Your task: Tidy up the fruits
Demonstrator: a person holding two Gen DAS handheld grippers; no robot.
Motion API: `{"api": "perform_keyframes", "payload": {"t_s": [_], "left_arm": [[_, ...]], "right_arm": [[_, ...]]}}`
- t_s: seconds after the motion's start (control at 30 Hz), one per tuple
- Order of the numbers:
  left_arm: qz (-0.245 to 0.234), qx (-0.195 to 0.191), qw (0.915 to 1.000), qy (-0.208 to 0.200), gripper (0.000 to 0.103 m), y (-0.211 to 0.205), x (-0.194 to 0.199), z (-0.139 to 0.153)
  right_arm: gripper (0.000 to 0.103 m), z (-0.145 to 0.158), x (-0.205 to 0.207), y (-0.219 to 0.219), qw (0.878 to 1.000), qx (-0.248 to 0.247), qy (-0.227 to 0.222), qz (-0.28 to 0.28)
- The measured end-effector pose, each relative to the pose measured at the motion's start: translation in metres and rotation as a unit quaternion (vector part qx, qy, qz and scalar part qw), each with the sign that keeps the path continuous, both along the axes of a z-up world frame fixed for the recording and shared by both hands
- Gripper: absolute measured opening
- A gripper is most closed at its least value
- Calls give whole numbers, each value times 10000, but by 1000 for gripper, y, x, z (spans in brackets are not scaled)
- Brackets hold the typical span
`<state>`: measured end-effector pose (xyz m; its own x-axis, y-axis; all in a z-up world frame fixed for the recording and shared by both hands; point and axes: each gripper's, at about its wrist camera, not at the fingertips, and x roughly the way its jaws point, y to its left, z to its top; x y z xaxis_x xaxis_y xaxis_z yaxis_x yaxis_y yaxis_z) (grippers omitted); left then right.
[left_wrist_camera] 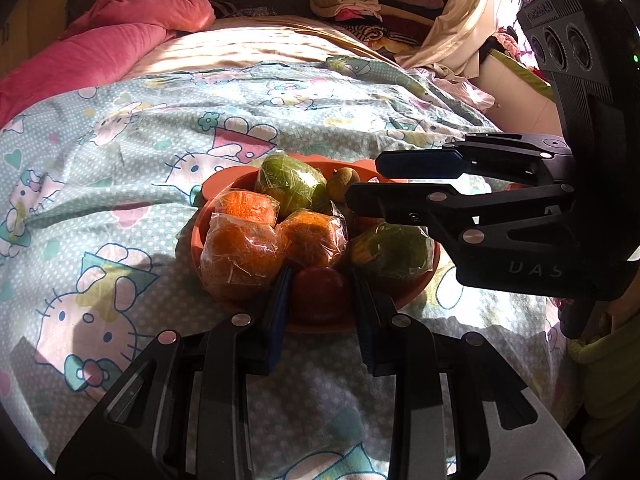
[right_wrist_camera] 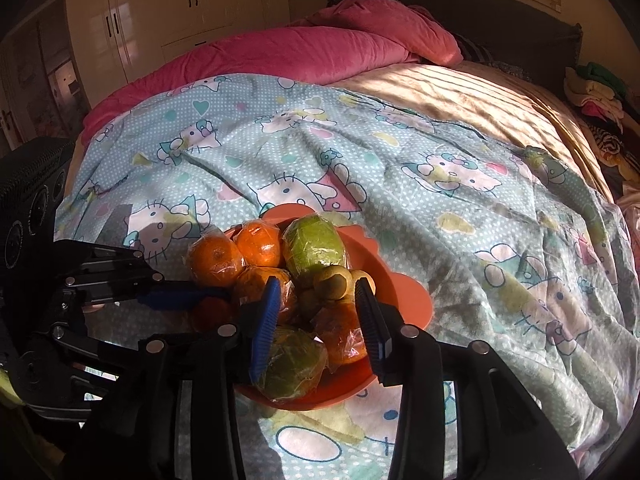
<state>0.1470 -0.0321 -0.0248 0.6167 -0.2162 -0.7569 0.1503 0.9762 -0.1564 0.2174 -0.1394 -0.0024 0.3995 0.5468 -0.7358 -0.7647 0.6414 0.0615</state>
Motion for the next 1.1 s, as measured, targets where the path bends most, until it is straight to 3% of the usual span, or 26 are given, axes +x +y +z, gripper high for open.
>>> {"api": "perform_keyframes", "payload": {"t_s": [0.2, 0.37, 0.47, 0.53, 0.63, 0.83, 1.1], "left_arm": [[-7, -14, 10000, -31, 25, -2, -4, 3], [-43, -57, 9999, -92, 38, -4, -10, 8], [-32, -94, 9998, -186, 42, -4, -16, 15], [-40, -164, 9995, -249, 43, -3, -20, 21], [38, -281, 9988, -387, 52, 2, -28, 33], [241, -313, 9970, -670, 69, 13, -43, 54], [436, -346, 9957, -743, 84, 24, -58, 59]], "right_arm": [[44, 7, -3, -10, 9999, 106, -51, -117], [51, 16, -9, -22, 9992, 250, -137, -273], [60, 26, -14, -28, 9984, 284, -316, -380], [61, 33, -19, -32, 9975, 344, -455, -424], [75, 46, -27, -43, 9949, 581, -585, -584], [83, 63, -49, -55, 9909, 774, -820, -730], [90, 66, -78, -58, 9884, 762, -1011, -834]]}}
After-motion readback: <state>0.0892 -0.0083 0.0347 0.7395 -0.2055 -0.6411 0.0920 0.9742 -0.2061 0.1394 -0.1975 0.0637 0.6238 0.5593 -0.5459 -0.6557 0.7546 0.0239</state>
